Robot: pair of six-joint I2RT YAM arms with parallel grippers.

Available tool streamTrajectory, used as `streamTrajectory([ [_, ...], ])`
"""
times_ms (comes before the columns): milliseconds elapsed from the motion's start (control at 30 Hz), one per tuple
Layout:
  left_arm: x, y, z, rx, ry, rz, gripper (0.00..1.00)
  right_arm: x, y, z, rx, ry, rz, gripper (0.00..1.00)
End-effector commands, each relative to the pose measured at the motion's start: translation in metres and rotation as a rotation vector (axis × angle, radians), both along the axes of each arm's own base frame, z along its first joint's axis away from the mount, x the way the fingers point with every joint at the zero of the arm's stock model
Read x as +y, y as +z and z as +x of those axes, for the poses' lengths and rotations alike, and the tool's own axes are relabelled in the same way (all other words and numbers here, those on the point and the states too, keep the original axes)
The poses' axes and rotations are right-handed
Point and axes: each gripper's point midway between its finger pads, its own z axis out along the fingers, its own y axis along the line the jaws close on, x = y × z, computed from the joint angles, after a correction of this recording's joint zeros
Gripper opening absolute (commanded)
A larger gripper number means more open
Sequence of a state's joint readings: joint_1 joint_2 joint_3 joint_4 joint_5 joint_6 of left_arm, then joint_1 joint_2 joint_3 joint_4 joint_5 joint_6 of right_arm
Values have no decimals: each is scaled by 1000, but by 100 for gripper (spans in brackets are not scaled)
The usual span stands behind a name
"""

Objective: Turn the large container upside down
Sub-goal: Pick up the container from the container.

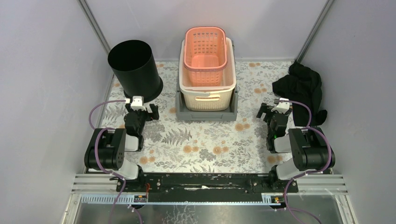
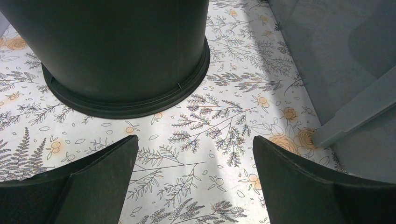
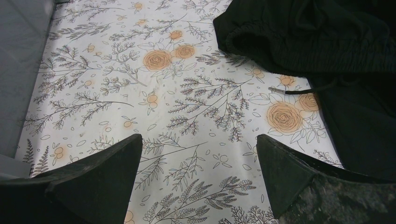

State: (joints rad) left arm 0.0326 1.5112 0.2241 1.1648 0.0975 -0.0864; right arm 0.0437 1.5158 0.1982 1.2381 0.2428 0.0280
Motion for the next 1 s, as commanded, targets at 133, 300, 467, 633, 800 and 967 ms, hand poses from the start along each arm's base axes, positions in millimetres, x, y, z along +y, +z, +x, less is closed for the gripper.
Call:
streamTrajectory([
  [133,-2,9,6,-34,-12,28,100,0,7,2,-29,2,-3,99],
  [300,-15,10,6,-24,-95,49,100,7,10,-1,-52,49,-13,99],
  [467,-20,19,8,-15,-130,56,100,-2,27,-14,-100,-6,2,99],
  [633,-34,44,-4,-34,-126,90,100,-1,35,-15,-27,-42,84,99],
  [800,-55,78,-14,-124,-155,43,100,21,66,-15,-90,55,193,99],
  [967,-88,119,-21,-138,-210,-62,100,77,110,-16,-81,274,487,99],
])
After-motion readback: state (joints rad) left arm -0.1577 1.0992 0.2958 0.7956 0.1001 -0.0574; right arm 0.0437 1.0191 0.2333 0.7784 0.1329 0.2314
